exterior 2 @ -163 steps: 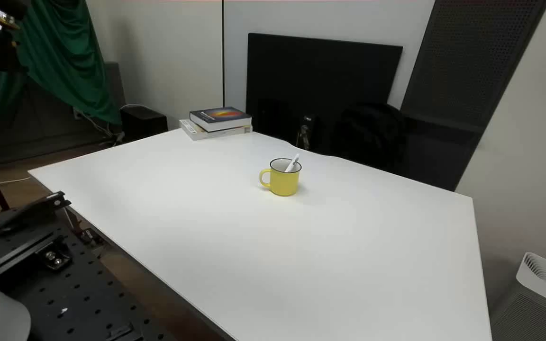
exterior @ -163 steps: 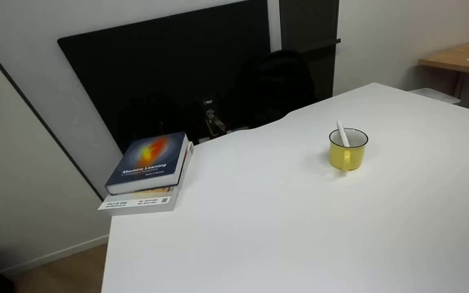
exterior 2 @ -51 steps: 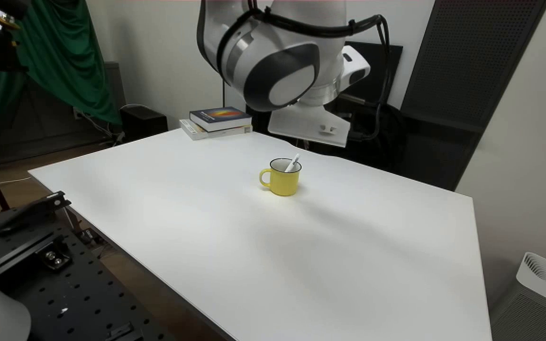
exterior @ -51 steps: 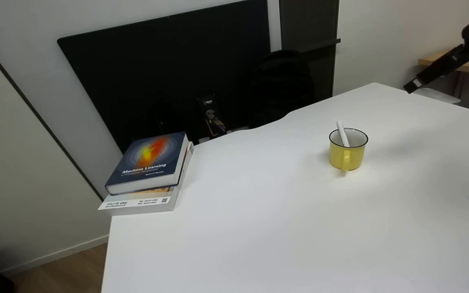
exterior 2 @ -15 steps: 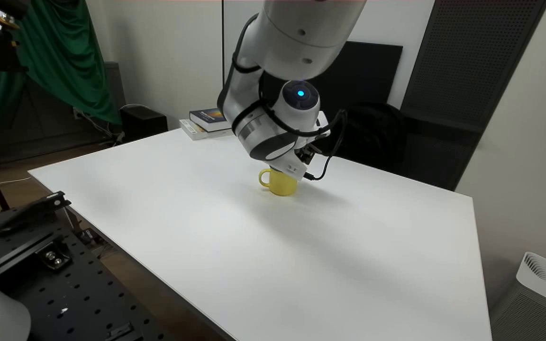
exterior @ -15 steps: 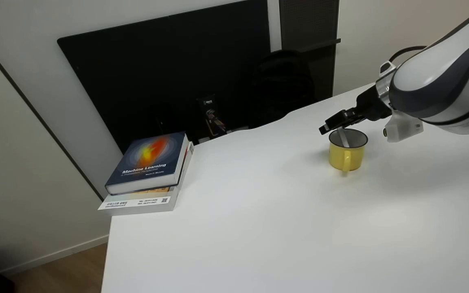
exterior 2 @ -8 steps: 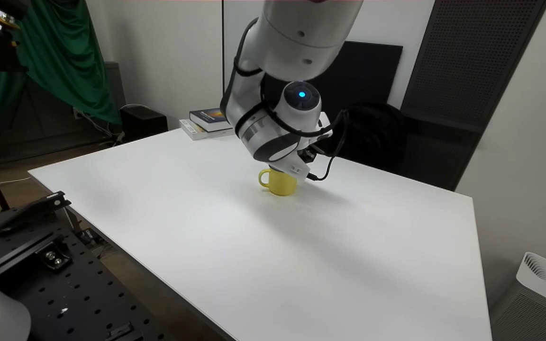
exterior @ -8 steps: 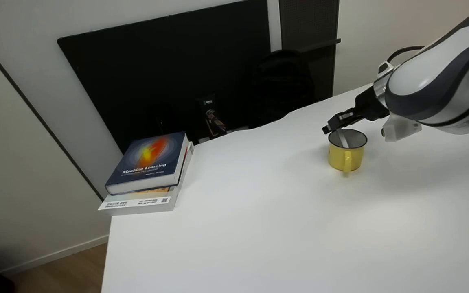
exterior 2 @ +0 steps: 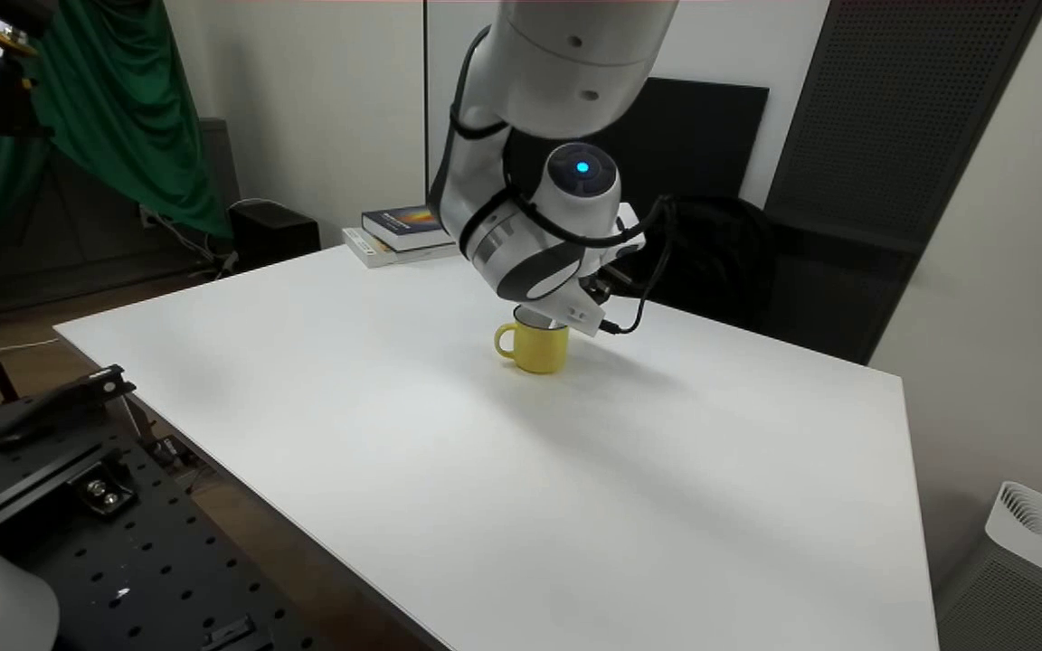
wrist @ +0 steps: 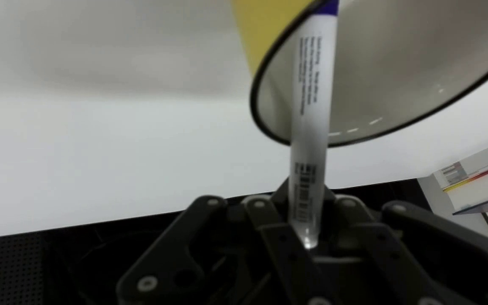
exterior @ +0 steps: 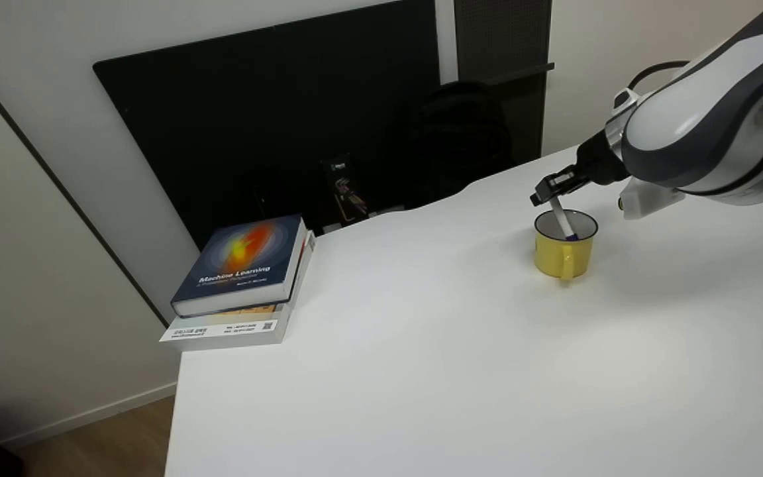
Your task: Pick the marker from the cup and put it on the table
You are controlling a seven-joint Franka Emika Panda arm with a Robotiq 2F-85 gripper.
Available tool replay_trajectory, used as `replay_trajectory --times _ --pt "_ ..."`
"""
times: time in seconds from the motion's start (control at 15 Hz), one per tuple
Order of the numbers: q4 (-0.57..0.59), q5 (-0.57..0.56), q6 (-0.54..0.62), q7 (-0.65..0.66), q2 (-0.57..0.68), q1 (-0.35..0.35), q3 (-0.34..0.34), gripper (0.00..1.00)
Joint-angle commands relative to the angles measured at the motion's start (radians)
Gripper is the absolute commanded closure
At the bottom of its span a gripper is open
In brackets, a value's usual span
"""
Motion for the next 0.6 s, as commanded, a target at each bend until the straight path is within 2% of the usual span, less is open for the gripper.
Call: replay_trajectory --times 0.0,0.53 --pt "0.004 0.036 -0.001 0.056 0.081 0.051 -0.043 0.98" --pt "-0.039 0.108 -0.002 0.087 0.218 0.114 -0.089 0.98"
